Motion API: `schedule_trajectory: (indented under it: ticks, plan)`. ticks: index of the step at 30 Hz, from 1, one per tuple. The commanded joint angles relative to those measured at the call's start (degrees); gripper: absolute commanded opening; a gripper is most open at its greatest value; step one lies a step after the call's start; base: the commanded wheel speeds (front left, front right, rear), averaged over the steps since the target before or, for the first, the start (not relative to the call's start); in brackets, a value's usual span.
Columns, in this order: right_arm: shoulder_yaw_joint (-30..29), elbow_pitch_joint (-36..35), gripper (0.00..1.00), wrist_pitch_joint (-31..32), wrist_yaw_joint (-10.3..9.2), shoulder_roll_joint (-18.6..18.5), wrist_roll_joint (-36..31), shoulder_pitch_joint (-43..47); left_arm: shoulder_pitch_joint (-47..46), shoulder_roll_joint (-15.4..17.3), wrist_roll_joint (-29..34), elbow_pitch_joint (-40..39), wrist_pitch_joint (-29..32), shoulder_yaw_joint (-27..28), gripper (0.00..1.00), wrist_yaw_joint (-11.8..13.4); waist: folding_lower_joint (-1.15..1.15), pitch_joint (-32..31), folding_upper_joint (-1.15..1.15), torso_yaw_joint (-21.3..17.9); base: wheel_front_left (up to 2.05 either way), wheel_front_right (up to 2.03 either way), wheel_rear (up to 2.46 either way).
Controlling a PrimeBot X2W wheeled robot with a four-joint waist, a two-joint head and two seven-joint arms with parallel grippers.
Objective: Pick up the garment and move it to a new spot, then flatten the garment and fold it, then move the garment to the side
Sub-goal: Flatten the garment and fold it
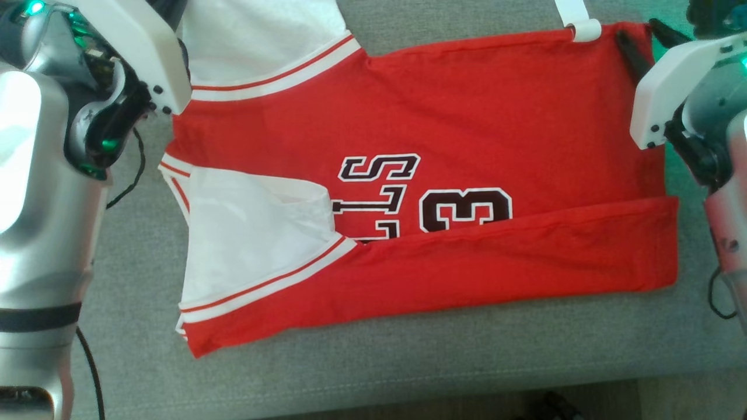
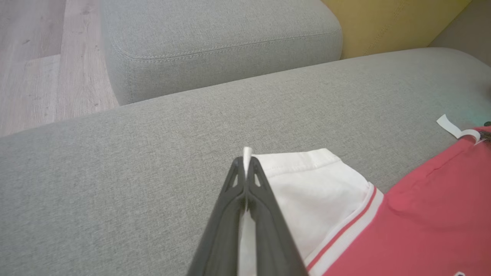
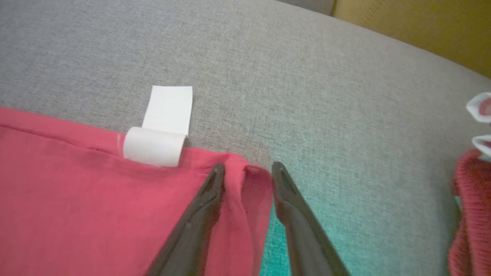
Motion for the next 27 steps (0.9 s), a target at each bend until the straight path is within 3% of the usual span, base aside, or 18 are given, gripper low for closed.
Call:
schedule_trajectory:
  ticks: [1,4,5,7,16,27]
  plan:
    - [1.1,-1.2,0.46,0.3,0.37,-1.1,0.7,-0.9,-1.2,2.0,-0.6,-2.1,-0.4,1.8,0.0,0.1,0.0,-0.1,0.0,0.1,0.0,0.0,0.0]
    - [3.4,-0.4,0.38,-0.4,0.37,-2.2,2.1,-1.8,-1.1,2.0,-0.8,-1.8,-1.0,1.9,0.0,0.1,0.0,-0.5,0.0,0.3,0.0,0.0,0.0]
    - [3.9,0.0,0.3,-0.6,0.37,-2.5,2.4,-2.0,-1.0,2.0,-0.9,-1.7,-1.3,1.9,0.0,0.1,0.0,-0.7,0.0,0.3,0.0,0.0,0.0]
    - [4.4,0.8,0.0,-1.8,0.37,-3.0,3.0,-2.4,-0.9,2.0,-1.1,-1.6,-2.0,2.2,0.0,0.1,0.0,-1.2,0.0,0.4,0.0,0.0,0.0]
    - [3.9,1.1,0.0,-12.4,0.37,-2.9,4.3,-0.2,4.6,2.4,-3.1,-6.0,-7.3,4.7,0.0,0.7,0.0,-5.0,0.0,0.6,0.0,0.0,0.0]
    - [0.4,-6.6,0.0,-18.4,0.37,-4.2,6.2,13.7,26.6,3.1,-6.0,-24.1,-12.2,7.9,0.0,4.9,0.0,-9.6,0.0,1.4,0.0,0.0,0.0]
